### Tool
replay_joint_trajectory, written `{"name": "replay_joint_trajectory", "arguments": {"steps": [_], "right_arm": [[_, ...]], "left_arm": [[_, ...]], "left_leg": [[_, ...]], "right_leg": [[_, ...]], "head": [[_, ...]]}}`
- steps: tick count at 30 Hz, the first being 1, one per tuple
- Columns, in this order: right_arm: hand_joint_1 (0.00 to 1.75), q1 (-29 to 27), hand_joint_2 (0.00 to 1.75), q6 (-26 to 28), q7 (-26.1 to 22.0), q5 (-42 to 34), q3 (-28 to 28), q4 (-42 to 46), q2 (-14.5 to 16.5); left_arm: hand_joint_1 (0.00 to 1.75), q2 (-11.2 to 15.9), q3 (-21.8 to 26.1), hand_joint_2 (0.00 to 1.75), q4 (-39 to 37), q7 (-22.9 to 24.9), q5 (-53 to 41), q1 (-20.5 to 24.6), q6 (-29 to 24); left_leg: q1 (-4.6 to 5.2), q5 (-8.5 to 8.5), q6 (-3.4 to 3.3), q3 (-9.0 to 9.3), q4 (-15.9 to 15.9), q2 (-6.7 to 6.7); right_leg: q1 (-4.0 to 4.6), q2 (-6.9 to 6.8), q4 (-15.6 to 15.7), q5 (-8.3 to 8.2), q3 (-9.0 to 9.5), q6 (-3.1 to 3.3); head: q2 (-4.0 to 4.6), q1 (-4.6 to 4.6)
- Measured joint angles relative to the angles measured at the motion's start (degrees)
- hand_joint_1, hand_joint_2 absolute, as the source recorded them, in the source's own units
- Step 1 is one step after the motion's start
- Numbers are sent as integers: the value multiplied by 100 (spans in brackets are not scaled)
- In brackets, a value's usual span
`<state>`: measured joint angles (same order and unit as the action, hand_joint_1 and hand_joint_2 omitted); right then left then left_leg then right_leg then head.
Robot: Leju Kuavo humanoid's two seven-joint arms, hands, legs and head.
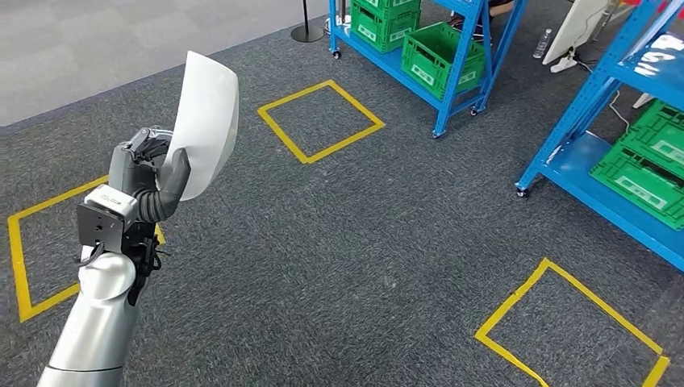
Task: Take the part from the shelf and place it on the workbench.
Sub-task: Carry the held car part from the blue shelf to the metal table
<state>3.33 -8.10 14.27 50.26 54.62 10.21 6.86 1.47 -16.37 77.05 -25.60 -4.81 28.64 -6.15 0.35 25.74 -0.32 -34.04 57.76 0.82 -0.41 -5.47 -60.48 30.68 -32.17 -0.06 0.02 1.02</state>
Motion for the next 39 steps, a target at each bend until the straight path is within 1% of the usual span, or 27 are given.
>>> {"name": "replay_joint_trajectory", "arguments": {"steps": [2, 3, 4, 5, 6, 7, 9, 11, 13, 14, 16, 17, 18, 19, 20, 21, 22, 24, 26, 27, 29, 31, 33, 35, 36, 37, 39], "right_arm": [[0, -7, 0, 0, 1, 1, 0, 0, 1], [0, -13, 0, 1, -3, 2, 0, 0, 0], [0, -19, 0, 1, -5, 2, 0, 0, -1], [0, -24, 0, 2, -5, 3, 0, 0, -2], [0, -26, 0, 2, -4, 3, 0, 0, -2], [0, -27, 0, 2, -4, 3, 0, 0, -2], [0, -24, 0, 1, -12, 4, 0, 0, -1], [0, -17, 0, -1, -54, 5, 0, 0, 1], [0, -6, 0, -4, -83, 7, 0, 0, 2], [0, -3, 0, -5, -80, 9, 0, 0, 2], [0, -7, 0, -8, -73, 13, 0, 0, 2], [0, -15, 0, -9, -73, 14, 0, 0, 2], [0, -23, 0, -9, -73, 14, 0, 0, 2], [0, -30, 0, -9, -73, 15, 0, 0, 0], [0, -32, 0, -9, -73, 15, 0, 0, -2], [0, -30, 0, -10, -73, 17, 0, 0, -3], [0, -27, 0, -11, -74, 20, 0, 0, -4], [0, -23, 0, -16, -74, 25, 0, 0, -4], [0, -21, 0, -21, -74, 29, 0, 0, -4], [0, -18, 0, -23, -74, 31, 0, 0, -3], [0, -4, 0, -25, -72, 32, 0, 0, 1], [0, 0, 0, -22, -74, 32, 0, 0, 8], [0, -14, 0, -11, -75, 35, 0, 0, 9], [0, -28, 0, -2, -73, 54, 0, 0, 4], [0, -31, 0, -3, -73, 69, 0, 0, 2], [0, -32, 0, -7, -73, 84, 0, 0, 2], [0, -29, 0, -15, -74, 112, 0, 0, 2]], "left_arm": [[175, -8, 4, 175, 15, -4, -2, -4, 5], [175, -14, 4, 175, 16, -2, -2, -16, 9], [175, -18, 4, 175, 15, -1, -3, -35, 13], [175, -18, 4, 175, 15, 1, -3, -52, 16], [175, -18, 4, 175, 15, 2, -3, -64, 18], [175, -18, 4, 175, 15, 2, -3, -69, 18], [175, -18, 5, 175, 18, -2, -3, -68, 19], [175, -13, 7, 175, 20, -16, -3, -68, 32], [175, 13, 18, 175, 20, -42, -1, -73, 50], [175, 30, 27, 175, 19, -57, 1, -73, 54], [175, 58, 43, 175, 19, -84, 5, -64, 57], [175, 64, 45, 175, 16, -91, 8, -61, 61], [175, 68, 46, 175, 9, -94, 11, -64, 69], [175, 73, 46, 175, -3, -96, 16, -72, 78], [175, 80, 46, 175, -16, -97, 21, -82, 87], [175, 92, 47, 175, -27, -99, 29, -88, 93], [175, 106, 49, 175, -32, -103, 37, -90, 96], [175, 126, 55, 175, -31, -117, 51, -87, 97], [175, 134, 60, 175, -28, -136, 55, -85, 99], [175, 141, 63, 175, -27, -146, 56, -85, 101], [175, 160, 75, 175, -23, -162, 57, -90, 103], [175, 168, 86, 175, -19, -172, 57, -80, 103], [175, 154, 87, 175, -26, -181, 58, -79, 103], [175, 145, 88, 175, -42, -183, 61, -108, 103], [175, 149, 88, 175, -48, -184, 63, -124, 103], [175, 155, 90, 175, -50, -185, 66, -136, 103], [175, 168, 95, 175, -41, -192, 72, -149, 101]], "left_leg": [[-21, -25, -46, 16, -36, -117], [-23, -27, -56, 6, -30, -181], [-24, -25, -59, -4, -20, -253], [-27, -23, -58, -13, -4, -327], [-34, -18, -49, -21, 18, -405], [-45, -9, -33, -30, 48, -481], [-62, 22, 33, -66, 127, -623], [-65, 31, 118, -116, 162, -733], [-75, -2, 202, -150, 131, -820], [-76, 3, 230, -169, 140, -771], [-67, 189, 270, -318, 426, -481], [-62, 372, 282, -463, 744, -303], [-63, 566, 295, -646, 1135, -200], [-67, 706, 303, -807, 1486, -157], [-69, 752, 303, -896, 1688, -143], [-70, 693, 295, -877, 1673, -133], [-66, 542, 280, -732, 1419, -105], [-31, 223, 216, -284, 622, 136], [18, 97, 147, -31, 168, 327], [38, 100, 122, -23, 135, 318], [31, 62, 65, -20, 97, 173], [-2, 17, -5, -3, 43, 43], [-19, -2, -46, -10, 31, -94], [-22, -2, -53, -28, 47, -247], [-27, 0, -49, -34, 62, -327], [-37, 6, -37, -37, 82, -404], [-59, 28, 15, -52, 137, -553]], "right_leg": [[-23, 347, -594, 310, -272, -41], [-27, 460, -994, 475, -479, -53], [-29, 510, -1318, 570, -661, -64], [-35, 525, -1454, 553, -757, -73], [-47, 534, -1367, 426, -743, -82], [-69, 563, -1068, 219, -619, -95], [-112, 751, -328, -87, -281, -120], [-117, 858, -11, -141, -142, -87], [-96, 753, 5, -162, -133, 11], [-91, 700, 24, -182, -122, 61], [-89, 585, 64, -217, -109, 151], [-77, 526, 71, -219, -109, 178], [-63, 460, 72, -216, -112, 197], [-51, 389, 72, -210, -114, 205], [-40, 319, 72, -205, -114, 212], [-32, 251, 71, -200, -111, 215], [-25, 186, 71, -192, -102, 214], [-2, 65, 65, -164, -69, 190], [14, -38, 61, -135, -37, 139], [17, -90, 63, -125, -24, 109], [-2, -156, 63, -102, -2, 45], [-30, 96, -163, 51, -93, -21], [-47, 437, -839, 380, -426, -64], [-50, 515, -1470, 571, -774, -88], [-55, 521, -1505, 502, -820, -94], [-65, 534, -1315, 335, -752, -99], [-104, 697, -568, -39, -410, -118]], "head": [[0, -19], [0, -26], [0, -31], [0, -31], [0, -31], [0, -31], [0, -33], [0, -39], [0, -44], [0, -43], [0, -25], [0, -16], [0, -10], [0, -11], [0, -10], [0, -11], [0, -10], [0, -11], [0, -15], [0, -17], [0, -20], [0, -22], [0, -32], [0, -38], [0, -37], [0, -37], [0, -38]]}}
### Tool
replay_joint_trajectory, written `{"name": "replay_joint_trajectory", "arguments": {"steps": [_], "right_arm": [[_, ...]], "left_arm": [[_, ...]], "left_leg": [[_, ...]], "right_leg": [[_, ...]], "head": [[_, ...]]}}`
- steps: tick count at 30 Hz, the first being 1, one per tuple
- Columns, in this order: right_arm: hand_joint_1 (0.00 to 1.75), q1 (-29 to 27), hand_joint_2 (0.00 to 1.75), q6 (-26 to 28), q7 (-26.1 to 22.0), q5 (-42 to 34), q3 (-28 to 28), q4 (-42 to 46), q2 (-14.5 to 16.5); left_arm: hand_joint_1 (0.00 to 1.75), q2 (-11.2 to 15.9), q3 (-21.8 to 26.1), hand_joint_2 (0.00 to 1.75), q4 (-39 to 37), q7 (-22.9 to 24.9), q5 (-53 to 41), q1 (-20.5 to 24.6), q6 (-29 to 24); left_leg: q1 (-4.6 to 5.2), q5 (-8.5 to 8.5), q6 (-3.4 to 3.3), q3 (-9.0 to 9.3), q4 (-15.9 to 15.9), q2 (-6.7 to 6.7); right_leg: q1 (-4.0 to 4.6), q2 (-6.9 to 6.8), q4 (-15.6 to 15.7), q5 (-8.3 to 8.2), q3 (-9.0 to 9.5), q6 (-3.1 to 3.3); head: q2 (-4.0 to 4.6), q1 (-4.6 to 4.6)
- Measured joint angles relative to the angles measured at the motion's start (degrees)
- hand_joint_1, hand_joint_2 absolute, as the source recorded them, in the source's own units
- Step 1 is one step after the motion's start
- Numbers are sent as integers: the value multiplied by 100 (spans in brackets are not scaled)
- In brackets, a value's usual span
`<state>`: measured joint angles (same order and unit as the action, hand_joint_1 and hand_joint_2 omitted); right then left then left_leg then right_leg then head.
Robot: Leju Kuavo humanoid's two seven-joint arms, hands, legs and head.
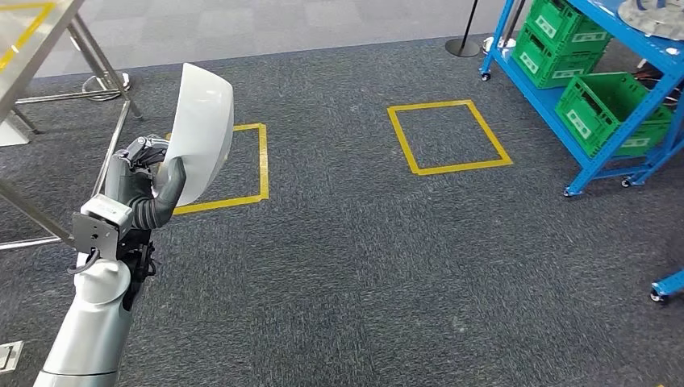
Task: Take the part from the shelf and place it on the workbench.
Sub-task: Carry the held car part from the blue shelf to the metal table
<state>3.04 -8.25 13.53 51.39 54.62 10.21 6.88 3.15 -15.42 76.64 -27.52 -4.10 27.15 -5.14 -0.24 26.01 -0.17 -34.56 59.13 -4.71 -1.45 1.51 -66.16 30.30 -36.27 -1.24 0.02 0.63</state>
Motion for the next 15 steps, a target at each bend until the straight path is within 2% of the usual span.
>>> {"name": "replay_joint_trajectory", "arguments": {"steps": [1, 2, 3, 4, 5, 6, 7, 9, 10, 11, 12, 13, 14, 15], "right_arm": [[0, 3, 0, -4, -8, 13, 0, 0, 0], [0, 5, 0, -8, -22, 25, 0, 0, 0], [0, 8, 0, -10, -39, 36, 0, 0, 0], [0, 10, 0, -12, -51, 45, 0, 0, 0], [0, 13, 0, -12, -50, 55, -1, 0, 0], [0, 15, 0, -12, -44, 63, -1, 0, 0], [0, 14, 0, -12, -38, 68, -2, 0, 1], [0, 0, 0, -8, -37, 71, -2, 0, 1], [0, -6, 0, -3, -38, 71, -2, 0, 1], [0, -9, 0, 2, -37, 70, -2, 0, 1], [0, -8, 0, 8, -35, 70, -2, 0, 1], [0, -5, 0, 10, -35, 71, -2, 0, 1], [0, -1, 0, 10, -35, 71, -2, 0, 1], [0, 2, 0, 9, -35, 72, -2, 0, 1]], "left_arm": [[175, 10, 8, 175, 11, -2, 2, -6, -2], [175, 21, 18, 175, 27, -6, 3, -17, -4], [175, 36, 31, 175, 44, -8, 4, -33, -6], [175, 53, 46, 175, 60, -8, 5, -56, -7], [175, 69, 62, 175, 76, -9, 5, -88, -7], [175, 89, 79, 175, 91, -7, 6, -115, -8], [175, 102, 94, 175, 103, -8, 7, -135, -9], [175, 111, 109, 175, 120, -8, 9, -153, -11], [175, 109, 109, 175, 121, -8, 10, -160, -11], [175, 106, 109, 175, 118, -7, 12, -170, -11], [175, 105, 109, 175, 113, -7, 16, -178, -11], [175, 105, 110, 175, 109, -8, 21, -180, -11], [175, 106, 110, 175, 107, -8, 26, -177, -11], [175, 107, 110, 175, 106, -9, 31, -169, -11]], "left_leg": [[-4, 12, 40, -18, 29, -69], [-5, 14, 83, -37, 43, -126], [-6, 5, 129, -55, 39, -182], [-11, -12, 173, -68, 23, -239], [-20, -24, 208, -79, 12, -238], [-19, 3, 236, -107, 50, -156], [-15, 86, 256, -175, 180, -17], [-4, 417, 280, -460, 785, 297], [-7, 588, 289, -643, 1172, 368], [-10, 689, 295, -781, 1471, 400], [-11, 688, 293, -826, 1587, 416], [-10, 582, 286, -755, 1474, 435], [-5, 403, 269, -571, 1146, 484], [10, 243, 242, -340, 722, 610]], "right_leg": [[-11, 103, 298, -100, 143, 7], [-16, 179, 473, -135, 228, 24], [-4, 210, 515, -114, 247, 55], [10, 156, 533, -134, 256, 106], [12, 92, 554, -151, 265, 155], [15, 34, 580, -168, 277, 206], [15, -27, 607, -186, 288, 252], [35, -157, 631, -193, 293, 310], [48, -230, 631, -189, 290, 324], [59, -304, 631, -183, 289, 332], [66, -377, 630, -177, 290, 337], [72, -446, 630, -170, 297, 337], [77, -511, 629, -160, 311, 331], [83, -574, 629, -146, 331, 320]], "head": [[0, -1], [0, -2], [0, -4], [0, -5], [0, -7], [0, 4], [0, 19], [0, 47], [0, 51], [0, 50], [0, 51], [0, 51], [0, 51], [0, 51]]}}
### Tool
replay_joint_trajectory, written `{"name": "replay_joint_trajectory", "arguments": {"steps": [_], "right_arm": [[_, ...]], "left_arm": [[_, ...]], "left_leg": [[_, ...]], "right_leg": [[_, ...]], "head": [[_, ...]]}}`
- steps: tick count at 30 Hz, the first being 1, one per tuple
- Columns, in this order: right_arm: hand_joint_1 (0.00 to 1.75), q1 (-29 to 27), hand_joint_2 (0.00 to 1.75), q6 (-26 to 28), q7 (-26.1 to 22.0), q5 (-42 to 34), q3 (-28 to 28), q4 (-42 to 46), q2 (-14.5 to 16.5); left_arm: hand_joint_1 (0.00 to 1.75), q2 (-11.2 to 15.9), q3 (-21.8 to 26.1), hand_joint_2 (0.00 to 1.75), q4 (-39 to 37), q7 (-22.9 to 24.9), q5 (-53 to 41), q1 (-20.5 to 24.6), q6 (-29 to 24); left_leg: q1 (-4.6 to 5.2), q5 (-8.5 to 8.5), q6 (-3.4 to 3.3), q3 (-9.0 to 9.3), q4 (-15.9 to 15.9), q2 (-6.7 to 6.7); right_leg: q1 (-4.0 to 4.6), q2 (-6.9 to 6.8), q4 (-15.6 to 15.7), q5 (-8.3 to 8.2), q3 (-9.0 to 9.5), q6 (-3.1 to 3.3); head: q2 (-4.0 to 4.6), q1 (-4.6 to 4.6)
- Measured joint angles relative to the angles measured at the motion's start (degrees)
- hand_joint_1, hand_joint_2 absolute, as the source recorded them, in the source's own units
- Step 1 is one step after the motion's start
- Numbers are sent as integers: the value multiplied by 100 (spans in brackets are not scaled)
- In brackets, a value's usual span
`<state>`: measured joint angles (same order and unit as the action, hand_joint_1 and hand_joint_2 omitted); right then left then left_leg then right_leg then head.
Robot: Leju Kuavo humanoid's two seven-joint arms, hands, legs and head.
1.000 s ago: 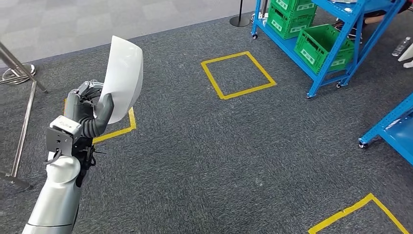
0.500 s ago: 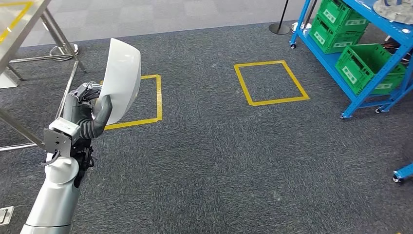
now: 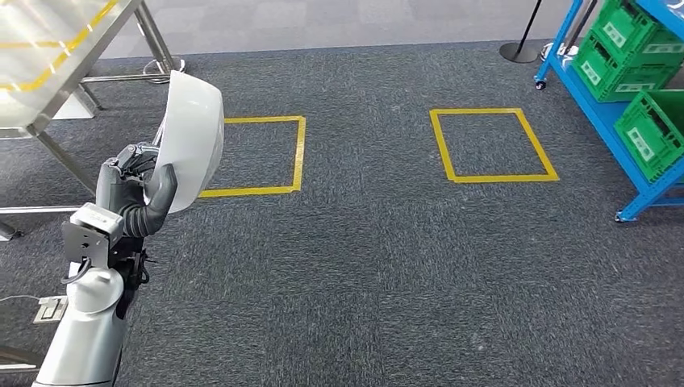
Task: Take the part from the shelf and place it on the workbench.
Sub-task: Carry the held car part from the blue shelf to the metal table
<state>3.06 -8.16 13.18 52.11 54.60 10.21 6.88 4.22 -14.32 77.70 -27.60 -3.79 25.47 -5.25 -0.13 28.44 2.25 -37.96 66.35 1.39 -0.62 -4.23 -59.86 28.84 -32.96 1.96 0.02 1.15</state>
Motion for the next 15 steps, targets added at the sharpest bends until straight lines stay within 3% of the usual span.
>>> {"name": "replay_joint_trajectory", "arguments": {"steps": [2, 3, 5, 6, 8, 9, 11, 12, 13, 15], "right_arm": [[0, 3, 0, -7, -3, 9, 0, 0, 0], [0, 6, 0, -12, -5, 14, 0, 0, 0], [0, 16, 0, -25, -3, 22, 0, 0, 2], [0, 23, 0, -33, 4, 26, 0, 0, 3], [0, 30, 0, -47, 15, 33, 0, 0, 4], [0, 28, 0, -52, 18, 34, 0, 0, 3], [0, 18, 0, -56, 19, 39, 0, 0, -2], [0, 14, 0, -56, 19, 44, 0, 0, -4], [0, 13, 0, -56, 20, 49, 0, 0, -4], [0, 15, 0, -56, 20, 56, 0, 0, -4]], "left_arm": [[175, -1, 0, 175, 2, -1, 5, 31, 2], [175, 0, 1, 175, 2, -1, 6, 47, 2], [175, 18, 12, 175, 5, -1, 7, 63, 3], [175, 27, 19, 175, 10, -2, 7, 67, 2], [175, 29, 26, 175, 16, -1, 7, 96, 3], [175, 18, 26, 175, 14, -1, 6, 111, 3], [175, -2, 26, 175, -1, 2, 4, 122, 4], [175, -6, 26, 175, -14, 4, 2, 121, 4], [175, -7, 26, 175, -27, 7, -5, 122, 4], [175, -8, 26, 175, -43, 14, -28, 135, 4]], "left_leg": [[53, -174, -79, 337, -615, 206], [79, -177, -117, 388, -722, 244], [92, -198, -182, 391, -746, 112], [81, -217, -215, 403, -773, 45], [38, -259, -281, 429, -827, -80], [25, -268, -299, 424, -834, -143], [16, -272, -312, 405, -821, -283], [15, -270, -311, 398, -809, -360], [14, -268, -307, 394, -793, -437], [4, -253, -281, 388, -753, -585]], "right_leg": [[21, -115, -6, 31, 33, -47], [27, -171, -6, 41, 45, -75], [26, -282, 8, 55, 73, -137], [18, -248, -13, 84, 81, -169], [-2, 31, -331, 282, -47, -226], [-16, 218, -666, 444, -210, -245], [-22, 377, -1393, 711, -605, -267], [-23, 392, -1559, 706, -720, -271], [-26, 401, -1495, 584, -724, -269], [-44, 513, -802, 164, -446, -257]], "head": [[0, -3], [0, -5], [0, -4], [0, -7], [0, -23], [0, -34], [0, -50], [0, -51], [0, -51], [0, -50]]}}
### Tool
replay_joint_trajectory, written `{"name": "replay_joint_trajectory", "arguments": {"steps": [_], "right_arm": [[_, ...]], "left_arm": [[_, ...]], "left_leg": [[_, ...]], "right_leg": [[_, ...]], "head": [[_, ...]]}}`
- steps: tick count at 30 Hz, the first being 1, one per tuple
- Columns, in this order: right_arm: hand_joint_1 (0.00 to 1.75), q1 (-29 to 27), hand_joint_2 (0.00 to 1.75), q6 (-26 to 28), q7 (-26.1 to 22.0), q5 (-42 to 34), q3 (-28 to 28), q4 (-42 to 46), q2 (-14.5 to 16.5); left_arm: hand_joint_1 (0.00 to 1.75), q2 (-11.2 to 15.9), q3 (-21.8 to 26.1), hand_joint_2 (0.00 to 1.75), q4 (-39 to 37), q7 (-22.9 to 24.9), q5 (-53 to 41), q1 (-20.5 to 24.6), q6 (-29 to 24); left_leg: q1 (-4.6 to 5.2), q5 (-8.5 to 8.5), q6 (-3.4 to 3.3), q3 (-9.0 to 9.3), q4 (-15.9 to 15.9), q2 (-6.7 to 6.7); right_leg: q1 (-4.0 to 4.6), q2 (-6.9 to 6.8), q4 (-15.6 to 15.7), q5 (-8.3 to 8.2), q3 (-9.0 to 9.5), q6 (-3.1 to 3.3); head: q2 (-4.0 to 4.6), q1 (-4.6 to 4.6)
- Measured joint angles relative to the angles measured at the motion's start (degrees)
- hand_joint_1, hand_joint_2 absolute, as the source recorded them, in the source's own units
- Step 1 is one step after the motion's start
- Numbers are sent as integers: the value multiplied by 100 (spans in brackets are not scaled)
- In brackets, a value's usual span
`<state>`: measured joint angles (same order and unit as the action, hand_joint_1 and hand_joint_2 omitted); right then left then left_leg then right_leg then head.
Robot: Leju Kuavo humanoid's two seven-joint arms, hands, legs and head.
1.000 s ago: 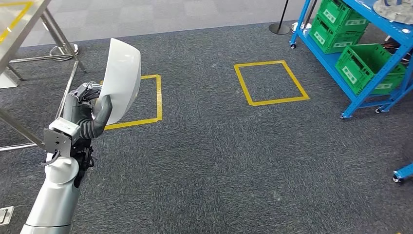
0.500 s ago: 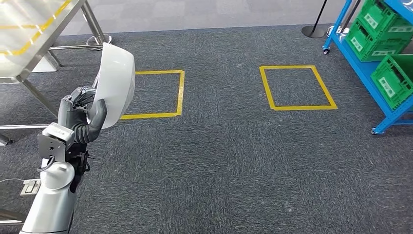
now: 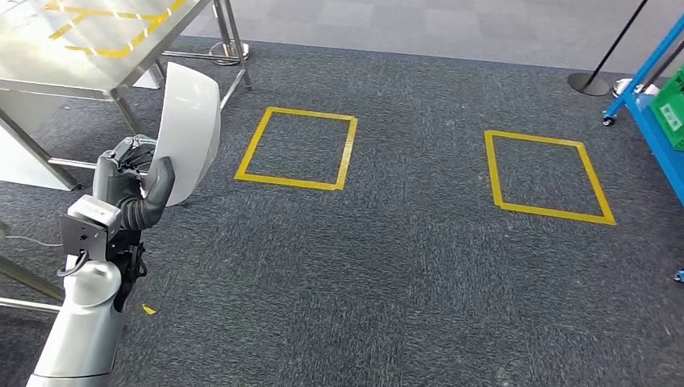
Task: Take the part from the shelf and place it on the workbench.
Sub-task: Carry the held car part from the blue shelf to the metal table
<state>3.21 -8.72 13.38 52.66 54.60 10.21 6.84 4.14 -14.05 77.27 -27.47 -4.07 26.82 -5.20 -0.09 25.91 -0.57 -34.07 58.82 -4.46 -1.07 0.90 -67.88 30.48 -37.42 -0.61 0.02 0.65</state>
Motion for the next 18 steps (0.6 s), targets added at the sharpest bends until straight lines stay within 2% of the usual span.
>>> {"name": "replay_joint_trajectory", "arguments": {"steps": [2, 3, 5, 6, 8, 9, 10, 11, 12, 13, 14, 15, 16, 17, 18], "right_arm": [[0, 5, 0, 0, -21, -1, 0, 0, 2], [0, 8, 0, 0, -39, -4, 0, 0, 3], [0, 17, 0, 1, -69, -20, 0, 0, 5], [0, 23, 0, 2, -69, -28, 0, 0, 10], [0, 23, 0, 8, -69, -41, 0, 0, 19], [0, 16, 0, 13, -69, -44, 0, 0, 22], [0, 6, 0, 20, -69, -46, 0, 0, 22], [0, -4, 0, 28, -68, -48, 0, 0, 22], [0, -10, 0, 35, -68, -49, 0, 0, 22], [0, -12, 0, 41, -68, -51, 0, 0, 22], [0, -11, 0, 44, -68, -53, 0, 0, 22], [0, -10, 0, 46, -68, -55, 0, 0, 25], [0, -9, 0, 46, -68, -56, 0, 0, 28], [0, -8, 0, 46, -73, -56, 0, 0, 32], [0, -7, 0, 46, -77, -56, 0, 0, 35]], "left_arm": [[175, -5, -1, 175, -4, 4, -18, 20, 0], [175, -9, -1, 175, -7, 4, -22, 27, 0], [175, -13, -3, 175, -14, 6, -31, 33, 0], [175, -13, -3, 175, -16, 5, -34, 33, 0], [175, -14, -4, 175, -24, 8, -48, 52, 0], [175, -20, -7, 175, -30, 9, -54, 61, 0], [175, -27, -11, 175, -39, 13, -62, 68, 0], [175, -34, -16, 175, -49, 15, -66, 64, 0], [175, -40, -20, 175, -59, 17, -69, 54, 0], [175, -42, -21, 175, -66, 20, -71, 47, 0], [175, -44, -22, 175, -69, 21, -72, 45, 0], [175, -45, -22, 175, -69, 21, -73, 50, 0], [175, -50, -22, 175, -68, 21, -73, 60, 0], [175, -58, -23, 175, -66, 20, -73, 71, 0], [175, -66, -23, 175, -66, 20, -74, 81, 0]], "left_leg": [[1, 15, 65, -30, 38, -129], [-2, 13, 105, -47, 41, -184], [-16, -16, 191, -79, 7, -293], [-16, -14, 221, -94, 14, -263], [-1, 144, 265, -226, 269, -2], [4, 316, 277, -359, 576, 182], [3, 510, 291, -539, 964, 305], [-4, 661, 304, -710, 1333, 364], [-9, 722, 313, -815, 1563, 390], [-12, 669, 314, -810, 1576, 406], [-13, 518, 308, -686, 1351, 436], [-8, 319, 291, -470, 956, 512], [17, 177, 261, -247, 541, 653], [40, 80, 222, -75, 219, 759], [62, 42, 184, 19, 31, 831]], "right_leg": [[-4, 192, 619, -223, 277, 14], [4, 241, 743, -235, 329, 31], [18, 158, 770, -245, 343, 98], [17, 96, 794, -262, 358, 139], [3, -26, 843, -295, 387, 220], [9, -87, 853, -297, 389, 245], [17, -150, 855, -293, 388, 263], [23, -219, 854, -287, 387, 270], [27, -288, 853, -280, 388, 274], [29, -355, 852, -272, 393, 272], [29, -419, 851, -263, 406, 266], [31, -481, 850, -249, 425, 254], [41, -539, 849, -232, 447, 234], [53, -596, 847, -217, 465, 211], [65, -649, 846, -205, 479, 183]], "head": [[0, -3], [0, -5], [0, -7], [0, -5], [0, 21], [0, 34], [0, 45], [0, 44], [0, 45], [0, 45], [0, 45], [0, 46], [0, 46], [0, 44], [0, 43]]}}
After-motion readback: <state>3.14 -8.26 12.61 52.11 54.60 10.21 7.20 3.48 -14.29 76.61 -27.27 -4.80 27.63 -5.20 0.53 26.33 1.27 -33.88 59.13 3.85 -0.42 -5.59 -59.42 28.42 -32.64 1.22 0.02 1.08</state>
